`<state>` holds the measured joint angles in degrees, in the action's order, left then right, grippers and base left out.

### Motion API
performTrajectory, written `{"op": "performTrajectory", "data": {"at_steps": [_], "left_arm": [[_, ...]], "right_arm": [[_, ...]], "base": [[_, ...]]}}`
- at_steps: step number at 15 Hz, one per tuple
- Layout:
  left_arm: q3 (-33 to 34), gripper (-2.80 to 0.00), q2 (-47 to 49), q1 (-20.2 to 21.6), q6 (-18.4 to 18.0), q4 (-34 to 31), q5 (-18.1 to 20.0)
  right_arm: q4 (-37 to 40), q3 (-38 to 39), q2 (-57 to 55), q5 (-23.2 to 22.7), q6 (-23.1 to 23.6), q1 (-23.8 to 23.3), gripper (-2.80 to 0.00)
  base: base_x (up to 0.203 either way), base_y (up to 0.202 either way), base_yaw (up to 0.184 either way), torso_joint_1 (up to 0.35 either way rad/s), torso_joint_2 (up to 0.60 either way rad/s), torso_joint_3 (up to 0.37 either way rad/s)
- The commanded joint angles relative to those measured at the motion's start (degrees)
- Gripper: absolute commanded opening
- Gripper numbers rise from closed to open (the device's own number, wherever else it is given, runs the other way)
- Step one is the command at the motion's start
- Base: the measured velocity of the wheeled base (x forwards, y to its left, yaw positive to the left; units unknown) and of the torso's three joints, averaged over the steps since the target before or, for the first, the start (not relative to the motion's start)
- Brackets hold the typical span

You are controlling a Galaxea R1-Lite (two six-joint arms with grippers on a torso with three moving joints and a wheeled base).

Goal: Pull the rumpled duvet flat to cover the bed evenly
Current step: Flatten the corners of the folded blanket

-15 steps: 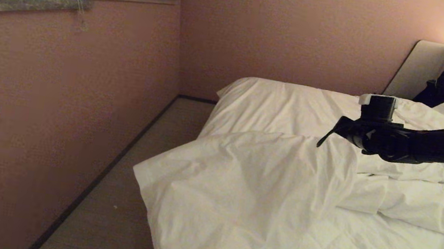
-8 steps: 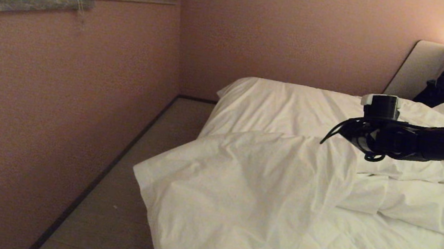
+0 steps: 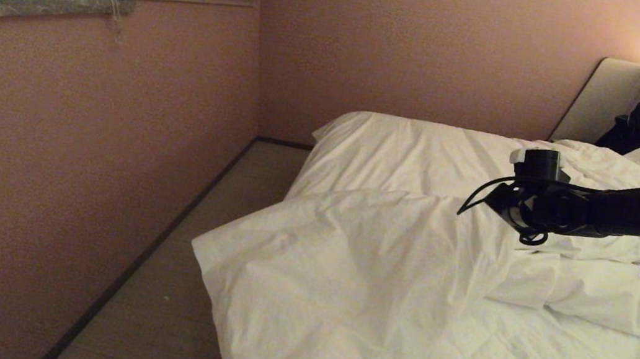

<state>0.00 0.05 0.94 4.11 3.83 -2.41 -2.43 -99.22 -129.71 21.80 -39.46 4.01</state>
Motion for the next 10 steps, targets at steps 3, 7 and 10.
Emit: {"op": "performTrajectory", "data": {"at_steps": [3, 7, 10], "left_arm": [[0.00, -2.80, 0.04, 0.03, 0.03, 0.04, -0.05], [0.00, -2.80, 0.04, 0.03, 0.03, 0.04, -0.05], [0.00, -2.80, 0.04, 0.03, 0.03, 0.04, -0.05]], "right_arm": [[0.13, 0.12, -1.38, 1.28, -0.17, 1.21, -2.80], [-0.26, -1.13, -5.29, 3.94, 1.14, 3.36, -2.80], [-0.12, -3.70, -6.70, 7.12, 3.07, 3.38, -2.80]], "base": [[0.000, 0.000, 0.000, 0.000, 0.00, 0.000], [0.000, 0.000, 0.000, 0.000, 0.00, 0.000], [0.000, 0.000, 0.000, 0.000, 0.00, 0.000]]}}
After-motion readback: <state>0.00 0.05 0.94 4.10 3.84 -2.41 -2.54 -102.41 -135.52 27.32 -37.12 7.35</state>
